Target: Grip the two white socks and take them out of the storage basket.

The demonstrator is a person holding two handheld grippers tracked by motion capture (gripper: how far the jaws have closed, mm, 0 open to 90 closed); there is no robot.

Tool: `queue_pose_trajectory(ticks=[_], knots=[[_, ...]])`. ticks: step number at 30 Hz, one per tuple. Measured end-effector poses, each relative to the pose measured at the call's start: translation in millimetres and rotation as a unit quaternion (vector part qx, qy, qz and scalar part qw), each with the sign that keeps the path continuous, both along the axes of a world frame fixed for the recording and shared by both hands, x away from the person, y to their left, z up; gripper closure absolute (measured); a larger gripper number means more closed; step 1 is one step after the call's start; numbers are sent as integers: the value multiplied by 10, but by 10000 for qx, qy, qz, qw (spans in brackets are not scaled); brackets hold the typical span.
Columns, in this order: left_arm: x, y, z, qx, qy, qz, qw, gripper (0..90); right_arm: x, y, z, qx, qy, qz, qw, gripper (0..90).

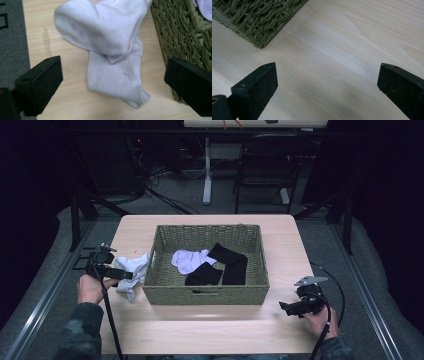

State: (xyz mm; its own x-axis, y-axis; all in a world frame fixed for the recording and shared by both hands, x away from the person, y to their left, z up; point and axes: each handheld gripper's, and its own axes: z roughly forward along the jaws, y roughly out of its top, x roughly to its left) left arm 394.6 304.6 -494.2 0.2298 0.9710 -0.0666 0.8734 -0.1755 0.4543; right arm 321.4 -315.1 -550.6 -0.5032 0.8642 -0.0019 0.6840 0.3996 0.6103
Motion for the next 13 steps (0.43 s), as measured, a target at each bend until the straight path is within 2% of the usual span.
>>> queue_pose_trajectory(ticks=[4,6,8,13], knots=[[-199,-9,-38,-30,-249,94,9996,0,-4,-5,-6,18,7,-28,10000,23],[-283,-10,-46,-115,-328,118,9993,0,-6,-8,-3,12,16,-21,10000,23],[-388,-17,-54,-206,-520,154,9983,0,-8,-9,-4,10,7,-26,10000,22],[-540,-20,-45,-331,-780,201,9962,0,-5,-12,-10,-12,-8,-48,10000,19]])
